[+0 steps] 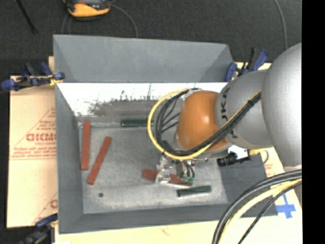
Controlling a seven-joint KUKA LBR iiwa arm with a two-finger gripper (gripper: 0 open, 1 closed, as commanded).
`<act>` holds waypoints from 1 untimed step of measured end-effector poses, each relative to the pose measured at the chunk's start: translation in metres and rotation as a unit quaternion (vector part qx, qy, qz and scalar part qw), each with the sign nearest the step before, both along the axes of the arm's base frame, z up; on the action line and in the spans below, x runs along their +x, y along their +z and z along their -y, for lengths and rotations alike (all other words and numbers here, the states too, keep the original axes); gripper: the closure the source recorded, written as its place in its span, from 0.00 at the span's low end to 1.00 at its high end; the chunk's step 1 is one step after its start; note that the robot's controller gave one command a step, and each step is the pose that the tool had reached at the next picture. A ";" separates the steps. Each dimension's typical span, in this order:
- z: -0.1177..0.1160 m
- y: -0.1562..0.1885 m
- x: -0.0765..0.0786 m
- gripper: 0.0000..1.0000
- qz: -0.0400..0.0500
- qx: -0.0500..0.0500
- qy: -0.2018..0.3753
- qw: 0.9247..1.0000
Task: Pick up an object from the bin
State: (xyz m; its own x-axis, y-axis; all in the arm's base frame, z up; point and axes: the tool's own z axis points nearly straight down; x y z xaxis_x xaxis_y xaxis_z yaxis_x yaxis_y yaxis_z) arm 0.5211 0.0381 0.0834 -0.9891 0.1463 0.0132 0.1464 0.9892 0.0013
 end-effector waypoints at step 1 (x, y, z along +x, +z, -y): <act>0.001 0.016 0.000 1.00 0.004 -0.001 0.000 1.000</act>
Offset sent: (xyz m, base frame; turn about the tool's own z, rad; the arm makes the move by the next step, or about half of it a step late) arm -0.0002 0.0001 0.0524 0.0000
